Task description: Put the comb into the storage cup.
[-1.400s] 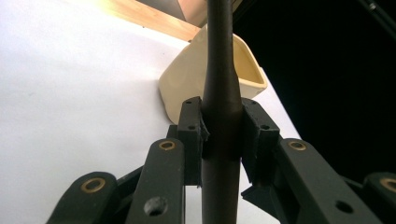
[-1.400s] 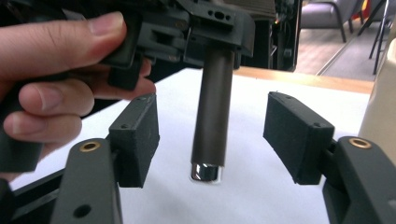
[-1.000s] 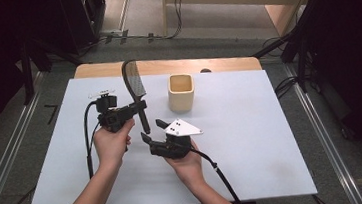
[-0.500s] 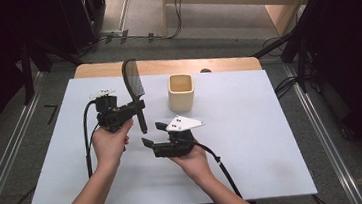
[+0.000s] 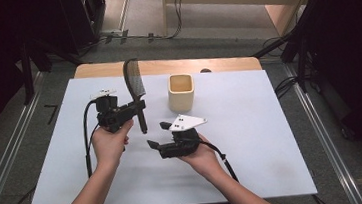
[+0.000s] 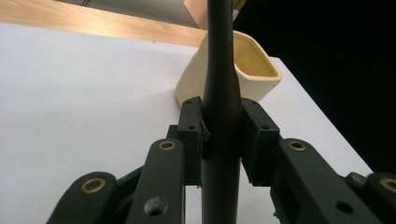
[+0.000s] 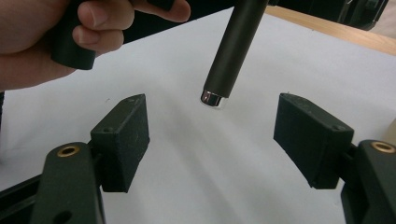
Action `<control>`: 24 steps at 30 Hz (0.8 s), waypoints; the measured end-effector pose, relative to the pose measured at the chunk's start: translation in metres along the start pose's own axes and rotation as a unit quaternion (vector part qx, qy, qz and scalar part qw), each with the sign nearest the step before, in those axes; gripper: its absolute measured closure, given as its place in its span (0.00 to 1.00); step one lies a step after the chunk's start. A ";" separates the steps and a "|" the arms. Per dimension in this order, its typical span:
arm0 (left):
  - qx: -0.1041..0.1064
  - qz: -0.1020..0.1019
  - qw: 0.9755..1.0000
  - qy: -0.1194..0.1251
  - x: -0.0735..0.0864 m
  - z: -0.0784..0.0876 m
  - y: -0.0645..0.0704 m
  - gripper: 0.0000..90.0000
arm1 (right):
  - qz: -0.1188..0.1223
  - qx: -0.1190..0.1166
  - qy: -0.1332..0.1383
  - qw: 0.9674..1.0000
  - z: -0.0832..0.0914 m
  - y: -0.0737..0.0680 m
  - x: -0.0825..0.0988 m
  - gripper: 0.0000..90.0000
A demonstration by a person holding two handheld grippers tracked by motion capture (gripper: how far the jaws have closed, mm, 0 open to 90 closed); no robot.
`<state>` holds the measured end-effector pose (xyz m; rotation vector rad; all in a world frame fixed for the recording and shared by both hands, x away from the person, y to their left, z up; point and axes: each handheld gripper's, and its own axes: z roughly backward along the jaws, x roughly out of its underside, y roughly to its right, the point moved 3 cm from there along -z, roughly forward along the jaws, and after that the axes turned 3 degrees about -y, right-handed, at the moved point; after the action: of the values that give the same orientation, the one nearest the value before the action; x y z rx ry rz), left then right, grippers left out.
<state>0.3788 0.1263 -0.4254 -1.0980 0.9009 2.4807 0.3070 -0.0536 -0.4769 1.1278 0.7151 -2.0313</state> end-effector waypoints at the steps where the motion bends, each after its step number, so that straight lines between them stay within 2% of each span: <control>1: 0.000 0.000 1.000 0.000 0.000 0.000 0.000 0.81 | 0.000 -0.003 -0.003 1.000 0.001 0.001 0.001 0.28; 11: 0.004 -0.002 1.000 -0.001 0.000 0.000 0.001 0.81 | 0.025 0.009 -0.027 0.999 0.018 0.008 0.006 0.28; 15: 0.007 -0.013 1.000 0.005 0.000 -0.001 0.003 0.81 | 0.043 0.016 -0.040 0.998 0.025 0.012 0.011 0.27; 17: 0.006 -0.016 1.000 0.006 0.001 -0.001 0.003 0.81 | 0.042 0.017 -0.050 0.998 0.028 0.015 0.014 0.27; 24: 0.006 -0.028 1.000 0.012 0.001 -0.002 0.005 0.81 | 0.047 0.024 -0.050 0.997 0.039 0.023 0.023 0.27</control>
<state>0.3769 0.1216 -0.4254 -1.1348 0.8787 2.4185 0.2973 -0.1029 -0.4821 1.0576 0.5566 -2.0194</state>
